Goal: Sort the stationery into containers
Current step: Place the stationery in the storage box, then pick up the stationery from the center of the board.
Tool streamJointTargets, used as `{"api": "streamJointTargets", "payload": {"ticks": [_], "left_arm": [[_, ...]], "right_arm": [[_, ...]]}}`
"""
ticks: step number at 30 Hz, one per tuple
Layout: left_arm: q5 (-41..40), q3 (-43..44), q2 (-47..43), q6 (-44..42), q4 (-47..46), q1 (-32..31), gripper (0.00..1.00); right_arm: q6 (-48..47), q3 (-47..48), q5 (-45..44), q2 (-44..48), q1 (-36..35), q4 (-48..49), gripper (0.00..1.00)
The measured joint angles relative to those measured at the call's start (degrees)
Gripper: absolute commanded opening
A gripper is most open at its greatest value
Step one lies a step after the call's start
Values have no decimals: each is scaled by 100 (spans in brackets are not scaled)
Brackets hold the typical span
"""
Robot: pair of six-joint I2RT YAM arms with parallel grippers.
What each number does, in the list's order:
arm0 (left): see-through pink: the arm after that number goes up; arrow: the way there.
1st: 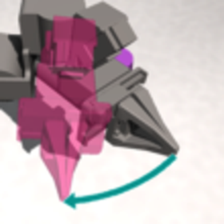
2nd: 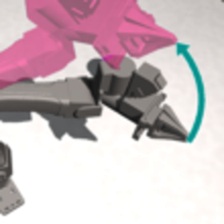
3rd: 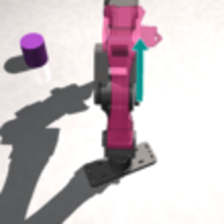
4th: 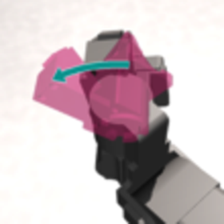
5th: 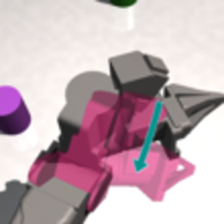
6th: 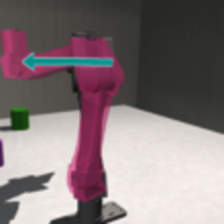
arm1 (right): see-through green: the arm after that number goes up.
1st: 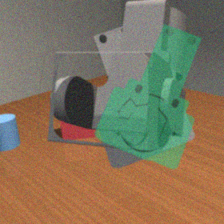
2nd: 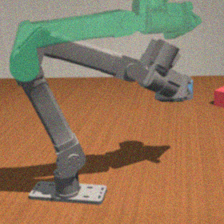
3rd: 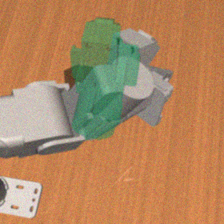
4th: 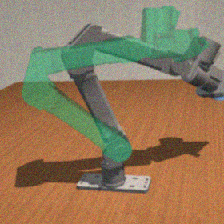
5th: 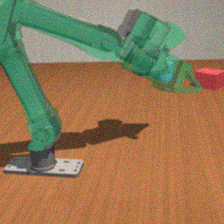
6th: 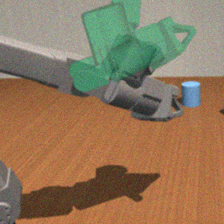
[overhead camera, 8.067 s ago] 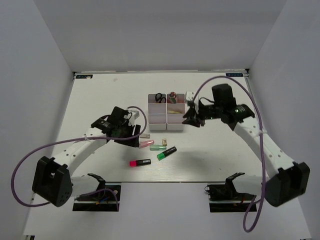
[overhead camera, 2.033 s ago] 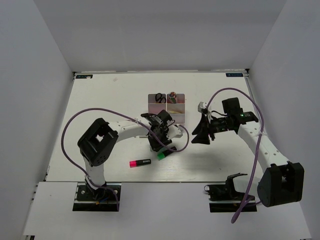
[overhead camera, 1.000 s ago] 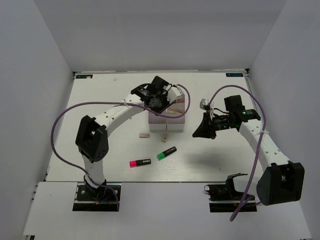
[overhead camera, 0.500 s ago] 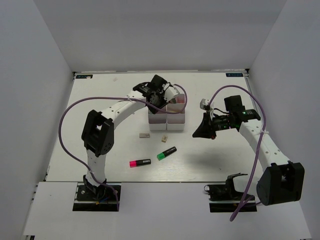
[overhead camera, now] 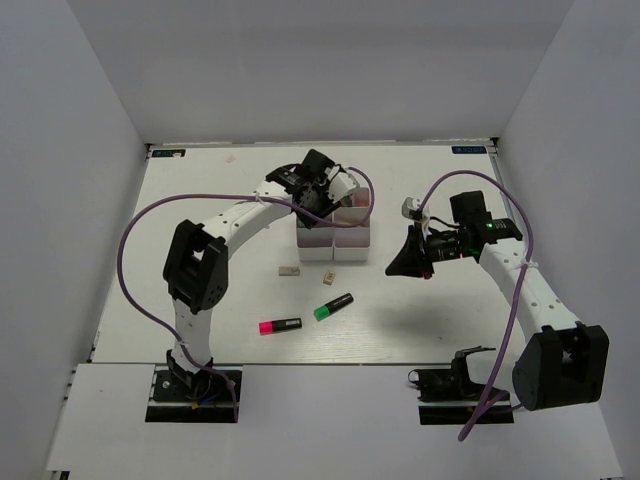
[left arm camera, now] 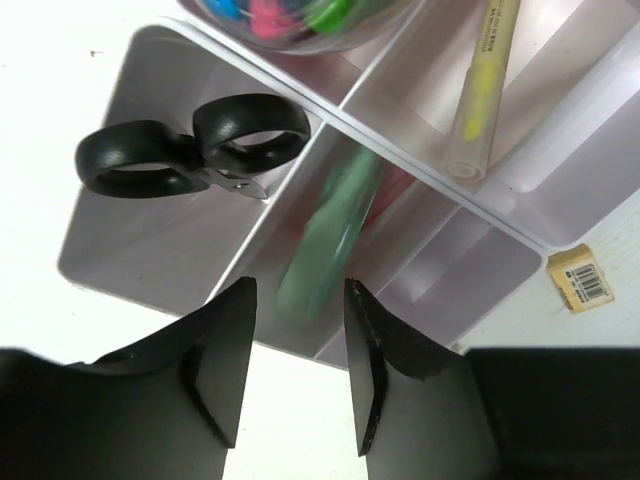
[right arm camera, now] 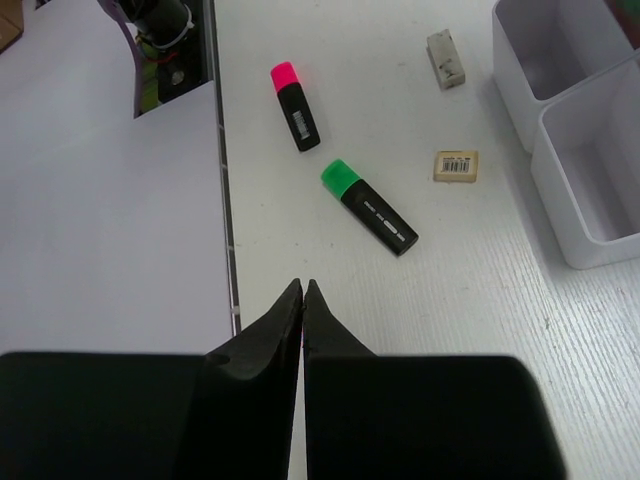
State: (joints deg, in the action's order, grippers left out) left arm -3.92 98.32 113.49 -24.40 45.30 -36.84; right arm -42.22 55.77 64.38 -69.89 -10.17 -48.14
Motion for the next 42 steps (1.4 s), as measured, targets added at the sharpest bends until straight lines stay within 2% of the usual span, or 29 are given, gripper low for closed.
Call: {"api": "streamJointTargets", "payload": {"ticks": [1,4,6,7,8,10,11,12,13,15,16,17,18,21,24,27,28,31,42], "left_arm": [[-9,0,-2,4,-15,0,57],[-15,0,-24,-2,-28,-2,59],[-17,13,-46,-2,-9,-17,57],[-20,37,-57,-2,0,-31,52],[-22,57,-72,4,4,-50,45],[-46,72,-160,48,17,-114,29],[-79,46,-247,87,17,-168,14],[-116,-26,-385,151,-7,-229,11],[-157,-190,-629,197,-52,-315,11],[-192,-837,-1346,350,-315,-461,26],[-166,-1266,-1832,455,-389,-538,37],[-116,-1740,-2374,586,-461,-597,50],[-74,-2157,-2896,684,-490,-625,70],[168,-3272,-4124,966,-763,-446,78],[531,-4096,-4509,1123,-909,11,82],[918,-4551,-4096,1235,-1104,426,84],[1060,-4616,-3899,1255,-1137,540,84],[1414,-4656,-3410,1331,-1368,780,84],[2041,-4306,-2413,1132,-1921,866,82]], "right_arm": [[-2,0,15,-4,0,-4,5],[-2,2,35,-33,0,-15,10],[-4,2,44,-57,4,-24,21],[-9,2,50,-68,9,-33,36],[15,4,52,-74,9,-55,90],[44,7,57,-76,22,-85,91],[107,7,72,-76,37,-44,91],[186,7,98,-76,59,4,91],[271,4,129,-79,87,37,91],[365,4,234,-98,149,87,89],[372,4,282,-127,173,94,78],[326,7,328,-175,190,70,57],[214,24,354,-245,195,-11,1],[-162,286,448,-588,214,-553,0],[-590,608,562,-907,214,-1008,0],[-949,682,667,-1036,219,-1338,11],[-1043,682,680,-1047,219,-1447,18],[-1241,682,723,-1047,223,-1648,28],[-1596,682,798,-1047,332,-1956,31]]}}
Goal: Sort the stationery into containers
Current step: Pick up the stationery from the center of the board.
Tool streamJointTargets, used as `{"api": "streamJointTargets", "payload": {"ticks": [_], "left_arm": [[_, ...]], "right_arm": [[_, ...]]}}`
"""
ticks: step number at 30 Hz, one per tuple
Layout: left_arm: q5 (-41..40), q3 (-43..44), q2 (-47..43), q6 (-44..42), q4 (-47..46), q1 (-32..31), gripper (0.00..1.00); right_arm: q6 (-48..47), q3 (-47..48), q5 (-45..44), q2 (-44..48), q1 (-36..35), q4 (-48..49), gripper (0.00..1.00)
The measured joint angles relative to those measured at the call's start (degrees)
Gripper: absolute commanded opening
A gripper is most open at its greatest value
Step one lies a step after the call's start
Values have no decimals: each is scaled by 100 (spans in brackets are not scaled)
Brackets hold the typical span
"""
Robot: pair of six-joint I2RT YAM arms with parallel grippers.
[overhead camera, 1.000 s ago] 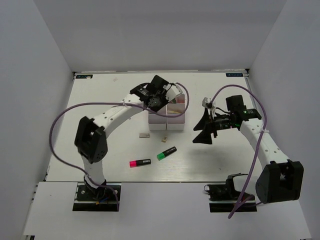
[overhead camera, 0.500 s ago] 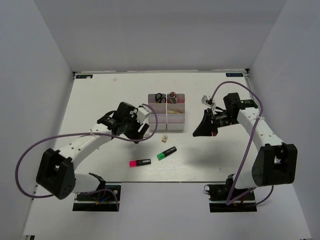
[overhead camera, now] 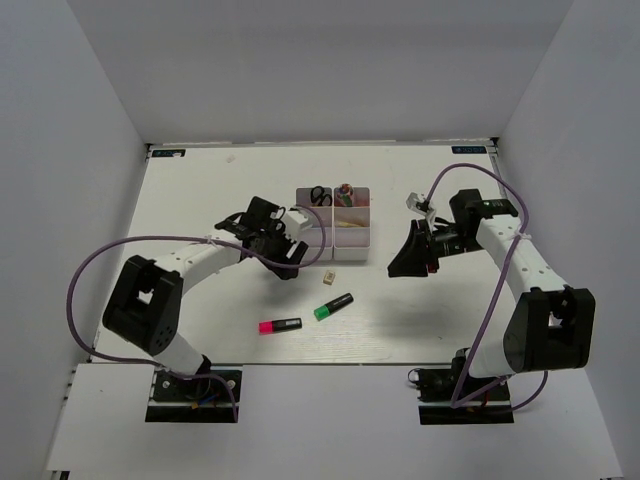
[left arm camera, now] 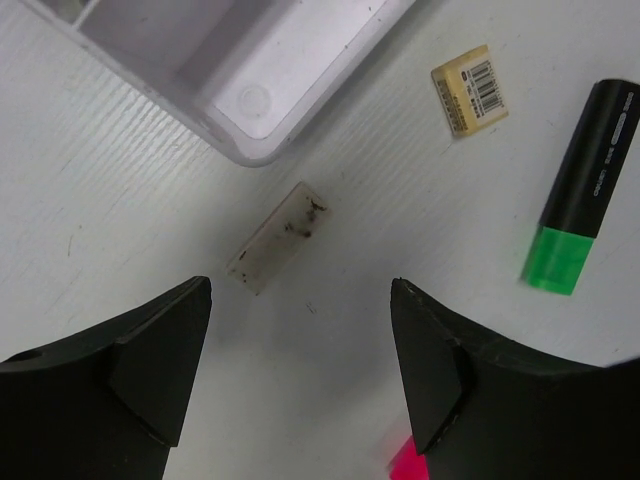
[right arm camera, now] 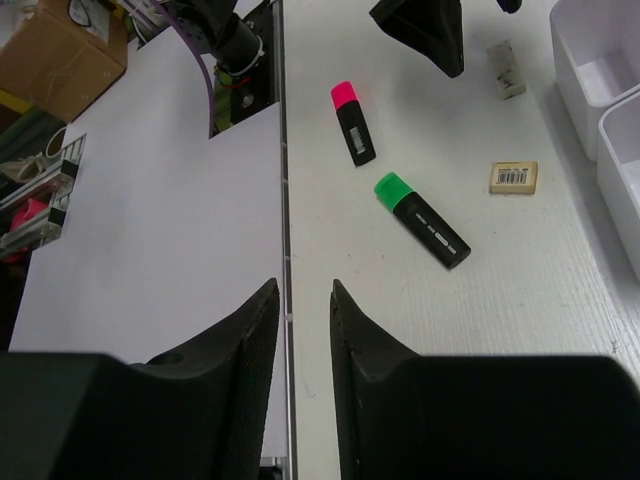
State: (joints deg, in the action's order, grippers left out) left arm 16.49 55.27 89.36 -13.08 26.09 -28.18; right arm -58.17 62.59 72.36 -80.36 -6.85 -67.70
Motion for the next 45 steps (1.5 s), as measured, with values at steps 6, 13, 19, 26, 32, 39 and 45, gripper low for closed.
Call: {"api": "streamJointTargets", "payload": {"ticks": [6,13,19,26,32,39,45], "left_arm": [[205,0,208,-393,-31,0,82],[221,192,551,-879,68,11,82],[223,354,876,-1145,94,11,77],[157,363,1045,-1233,98,11,53],[-105,337,1056,-1235,-24,-46,37],[-389,223,894,-1182,-13,-170,26],[-400,157,-33,-1010,439,-199,18]], "right_arm": [[-240,114,57,-175,26,-269,32],[-815,398,179,-522,98,-710,34],[-1320,546,247,-704,166,-774,34],[-1480,553,269,-673,221,-846,34],[-1268,496,240,-306,251,-835,32],[-219,-52,61,568,262,-7,30],[273,-131,-61,752,262,481,30]]}}
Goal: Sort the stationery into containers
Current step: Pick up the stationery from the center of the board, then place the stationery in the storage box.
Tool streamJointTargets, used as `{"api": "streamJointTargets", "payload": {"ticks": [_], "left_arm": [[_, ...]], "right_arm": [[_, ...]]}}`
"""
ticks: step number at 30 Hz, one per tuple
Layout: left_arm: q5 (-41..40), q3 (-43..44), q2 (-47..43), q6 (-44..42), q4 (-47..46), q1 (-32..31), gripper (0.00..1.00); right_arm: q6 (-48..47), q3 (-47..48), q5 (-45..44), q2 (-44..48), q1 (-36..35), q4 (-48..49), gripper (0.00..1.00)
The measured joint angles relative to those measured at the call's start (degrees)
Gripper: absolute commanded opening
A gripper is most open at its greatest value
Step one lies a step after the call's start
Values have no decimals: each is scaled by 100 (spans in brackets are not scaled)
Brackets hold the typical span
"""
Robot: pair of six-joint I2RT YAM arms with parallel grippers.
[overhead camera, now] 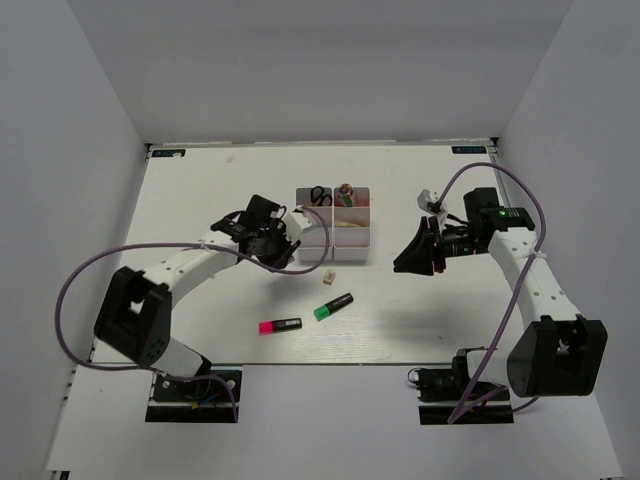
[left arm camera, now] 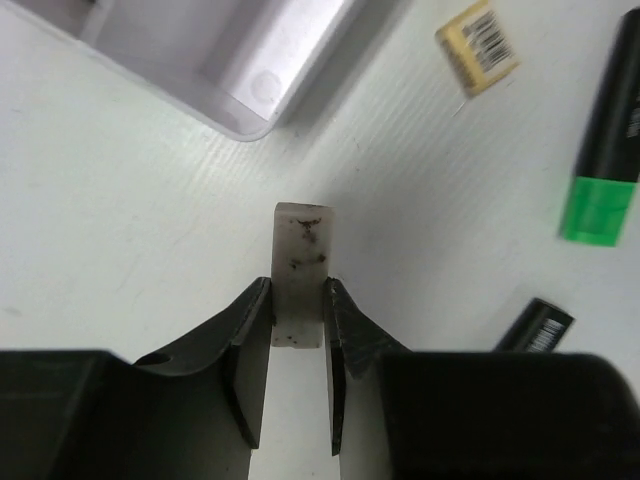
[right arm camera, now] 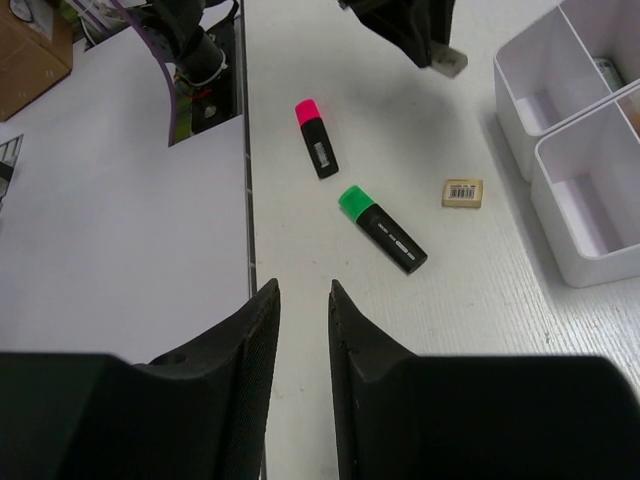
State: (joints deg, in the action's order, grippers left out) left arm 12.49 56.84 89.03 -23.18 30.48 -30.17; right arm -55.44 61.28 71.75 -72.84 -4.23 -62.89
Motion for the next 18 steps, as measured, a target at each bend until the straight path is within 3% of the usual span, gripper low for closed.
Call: {"api": "streamJointTargets", "payload": {"ticks": [6,9,10,18], "left_arm": [[31,350,-682,155,256,-63,13],[2,820,-417,190,369,-164,10],[-9,994,-278,208,389,-208,8],[-216,1969,625,299,470,-485,5]], "right_arm": [[140,0,-2,4,0,118,25],[234,0,-7,11,0,160,10],[258,-2,-17,17,0,186,1],[1038,-313,-407,323,-2,981,0]]}}
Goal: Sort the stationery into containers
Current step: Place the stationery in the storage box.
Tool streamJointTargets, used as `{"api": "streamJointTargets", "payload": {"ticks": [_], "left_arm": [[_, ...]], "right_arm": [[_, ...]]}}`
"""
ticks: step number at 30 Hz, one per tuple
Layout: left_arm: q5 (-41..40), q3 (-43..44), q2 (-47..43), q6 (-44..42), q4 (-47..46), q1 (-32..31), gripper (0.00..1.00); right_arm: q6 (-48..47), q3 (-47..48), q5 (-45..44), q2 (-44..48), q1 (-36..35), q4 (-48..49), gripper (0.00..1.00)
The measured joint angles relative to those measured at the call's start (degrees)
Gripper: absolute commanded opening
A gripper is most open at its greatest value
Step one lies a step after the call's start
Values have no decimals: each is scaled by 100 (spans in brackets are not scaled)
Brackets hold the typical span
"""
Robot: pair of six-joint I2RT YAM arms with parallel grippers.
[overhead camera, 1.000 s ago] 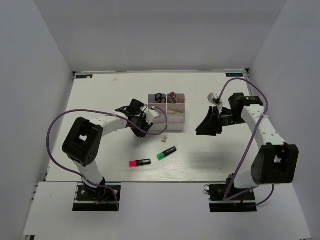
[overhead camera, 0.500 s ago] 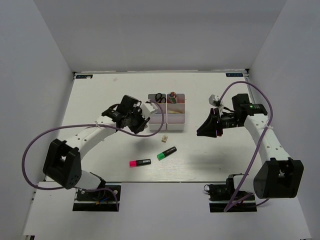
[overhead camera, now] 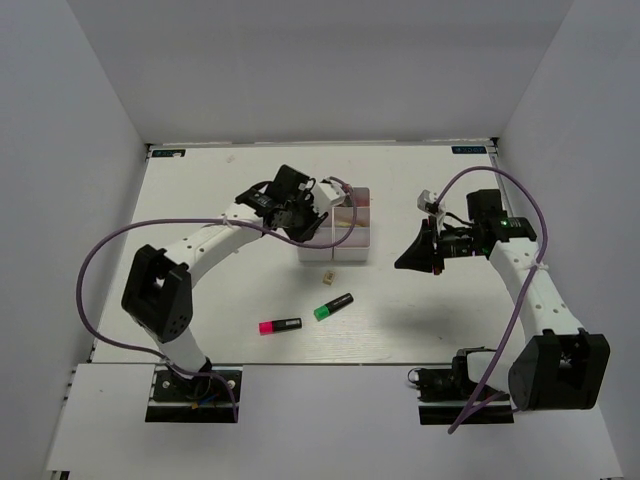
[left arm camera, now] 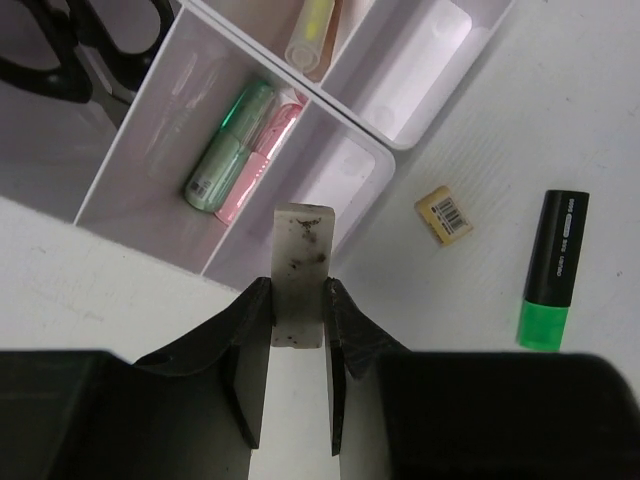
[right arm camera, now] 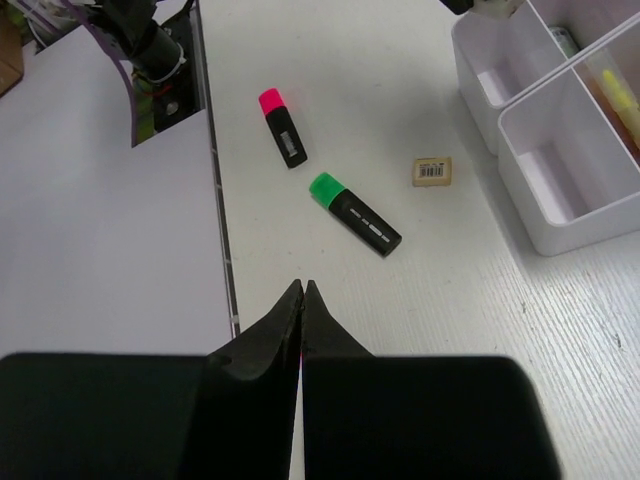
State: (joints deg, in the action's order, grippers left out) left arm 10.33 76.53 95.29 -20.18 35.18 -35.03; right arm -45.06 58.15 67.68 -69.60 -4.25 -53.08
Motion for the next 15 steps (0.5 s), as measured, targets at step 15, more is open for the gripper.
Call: {"api": "streamJointTargets", "payload": {"ticks": [15], "left_arm": [[-308,721,951,-7,116,-103,39]], "right_arm": [[363,-90,-140,109,2,365,0]]}}
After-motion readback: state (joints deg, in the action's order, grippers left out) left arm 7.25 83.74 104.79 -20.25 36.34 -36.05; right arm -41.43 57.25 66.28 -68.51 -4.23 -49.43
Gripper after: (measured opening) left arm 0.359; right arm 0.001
